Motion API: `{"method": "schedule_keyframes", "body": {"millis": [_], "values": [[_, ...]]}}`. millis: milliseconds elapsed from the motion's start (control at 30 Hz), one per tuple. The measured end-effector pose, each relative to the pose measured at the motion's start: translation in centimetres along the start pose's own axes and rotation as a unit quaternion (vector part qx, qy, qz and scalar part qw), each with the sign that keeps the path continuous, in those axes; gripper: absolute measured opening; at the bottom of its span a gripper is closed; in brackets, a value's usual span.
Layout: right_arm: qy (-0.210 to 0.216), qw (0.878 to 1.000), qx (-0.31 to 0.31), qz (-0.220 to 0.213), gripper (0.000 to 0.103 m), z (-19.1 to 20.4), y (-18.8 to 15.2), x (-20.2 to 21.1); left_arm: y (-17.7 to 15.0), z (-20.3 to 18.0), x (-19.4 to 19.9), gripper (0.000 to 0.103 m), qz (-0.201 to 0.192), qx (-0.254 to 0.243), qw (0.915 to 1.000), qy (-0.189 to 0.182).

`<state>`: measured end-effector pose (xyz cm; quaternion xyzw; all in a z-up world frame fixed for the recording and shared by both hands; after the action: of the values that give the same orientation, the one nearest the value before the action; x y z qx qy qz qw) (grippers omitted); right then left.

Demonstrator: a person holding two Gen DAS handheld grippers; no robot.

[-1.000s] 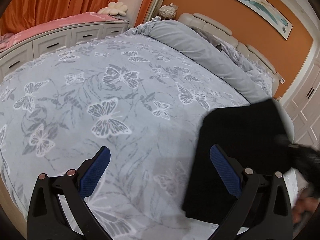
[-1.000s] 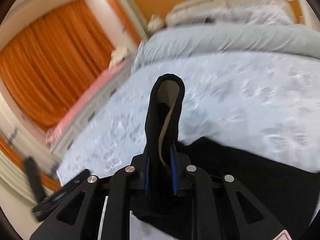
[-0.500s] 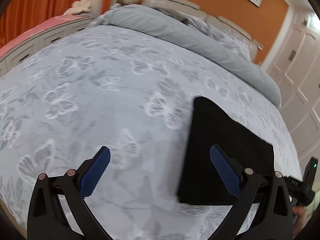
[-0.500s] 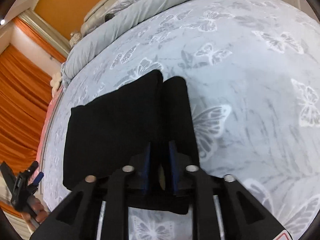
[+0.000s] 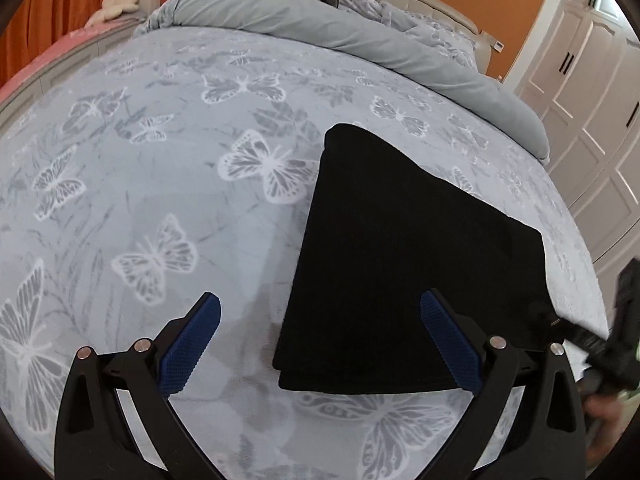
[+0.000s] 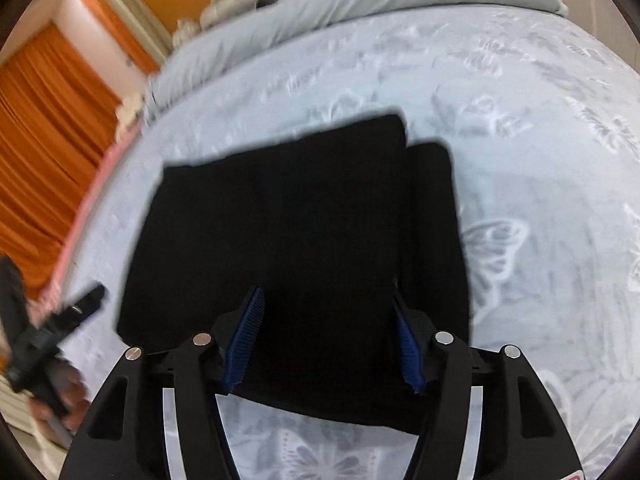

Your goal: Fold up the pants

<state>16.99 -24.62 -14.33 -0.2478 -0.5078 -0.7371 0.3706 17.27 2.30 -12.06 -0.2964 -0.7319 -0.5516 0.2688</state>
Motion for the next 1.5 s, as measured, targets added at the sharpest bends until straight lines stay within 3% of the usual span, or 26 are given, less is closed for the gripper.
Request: {"method": "schedule_keyframes", "body": {"millis": [33,167,233,300,367,400,467,500,533,667,700,767,800,833,867,933,967,1033,1100,1200,1267,1333,1367,1400,1433,1500], "values": [[0.014,1.000,-0.008,-0.006,0.012,0.5,0.5,0.8,0.0,0.1,-0.1,0.098,0.001,0.000,1.0000,0.002],[0.025,0.998,-0.003,-0.066,0.012,1.0,2.7,5.5,0.2,0.5,0.2,0.098,-0.001,0.007,1.0000,0.000],[-0.019,0.998,-0.010,-0.056,0.013,-1.5,1.8,4.8,0.4,0.5,0.4,0.098,-0.004,0.011,0.9999,-0.006],[-0.048,0.999,-0.024,0.005,0.020,-3.7,-0.9,1.6,0.2,0.5,0.0,0.098,0.001,0.010,0.9999,-0.006],[-0.038,0.998,-0.038,-0.017,0.022,-3.5,-0.5,2.2,-0.4,0.3,-0.7,0.098,0.017,0.013,0.9997,-0.011],[-0.039,0.999,-0.035,-0.016,0.026,-3.2,-0.3,2.7,-0.9,0.2,-1.1,0.098,0.030,0.018,0.9993,-0.017],[-0.045,0.997,-0.025,-0.048,0.050,-3.0,0.5,4.9,-1.5,-0.2,-1.4,0.098,0.044,0.025,0.9982,-0.032],[-0.053,0.996,-0.030,-0.064,0.074,-3.4,0.5,5.8,-1.8,-0.5,-1.6,0.098,0.052,0.031,0.9972,-0.045],[-0.058,0.995,-0.041,-0.065,0.083,-3.9,0.4,5.9,-2.0,-0.7,-1.8,0.098,0.058,0.036,0.9961,-0.055],[-0.013,0.995,-0.101,-0.003,0.083,-4.9,-1.6,3.0,-3.7,-1.3,-4.0,0.098,0.110,0.079,0.9864,-0.094],[-0.005,0.994,-0.109,0.012,0.081,-4.8,-2.2,1.9,-4.1,-1.2,-4.9,0.098,0.120,0.097,0.9831,-0.099],[0.012,0.992,-0.121,0.016,0.068,-4.6,-2.7,0.4,-3.6,-1.6,-5.0,0.097,0.100,0.092,0.9858,-0.099],[0.024,0.993,-0.117,0.011,0.044,-3.8,-2.2,1.0,-3.3,-2.1,-4.9,0.073,0.095,0.081,0.9858,-0.112],[0.028,0.993,-0.111,0.002,0.035,-2.9,-1.5,1.7,-3.2,-3.2,-4.7,0.045,0.103,0.073,0.9814,-0.144],[0.040,0.995,-0.090,-0.024,0.033,-1.3,-0.2,3.6,-3.0,-3.2,-4.4,0.042,0.105,0.077,0.9812,-0.142],[0.081,0.993,-0.063,-0.056,0.031,1.9,1.1,6.8,-1.8,-3.2,-2.2,0.022,0.086,0.080,0.9810,-0.154],[0.098,0.992,-0.050,-0.066,0.031,3.3,1.1,8.5,-1.2,-3.1,-0.7,0.021,0.074,0.071,0.9826,-0.155],[0.094,0.994,-0.019,-0.055,0.033,4.3,-0.5,9.7,-0.4,-2.6,2.7,0.021,0.056,0.049,0.9846,-0.158],[0.071,0.997,-0.002,0.005,0.040,3.4,-4.1,8.0,-1.1,-1.7,4.3,0.023,0.061,0.034,0.9865,-0.148],[-0.034,0.995,-0.037,0.085,0.051,-0.9,-8.2,5.2,-4.5,0.8,3.5,0.037,0.102,0.010,0.9915,-0.081],[-0.027,0.998,-0.058,0.027,0.051,-0.9,-6.7,7.0,-5.2,2.3,4.2,0.034,0.087,-0.008,0.9956,-0.036],[-0.059,0.995,0.003,-0.085,0.049,0.7,-3.2,10.5,-3.1,2.6,6.9,0.042,0.022,-0.037,0.9986,-0.031],[-0.066,0.990,0.034,-0.118,0.044,2.0,-2.0,11.4,-1.9,2.5,8.3,0.050,-0.014,-0.045,0.9985,-0.028],[-0.058,0.988,0.054,-0.131,0.022,3.6,-1.2,11.6,-0.4,2.3,9.8,0.072,-0.057,-0.048,0.9970,-0.022],[-0.029,0.990,0.063,-0.126,0.002,5.6,-0.4,10.9,0.7,2.0,10.8,0.081,-0.087,-0.050,0.9948,-0.018],[0.008,0.993,0.069,-0.094,0.000,8.7,0.0,7.8,1.6,1.1,11.0,0.081,-0.099,-0.051,0.9936,-0.022]]}}
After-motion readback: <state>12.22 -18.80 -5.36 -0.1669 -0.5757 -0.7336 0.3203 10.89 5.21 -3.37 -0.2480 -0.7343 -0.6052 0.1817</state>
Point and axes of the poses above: each gripper's, at about its wrist camera, not at the fingertips, and x roughly against the way its jaws point, z to its left, y to its top, the point moved 10 cm from there along -x, roughly the way its jaws point, and after that the axes turned 6 degrees about -z, right-handed, at the moved point
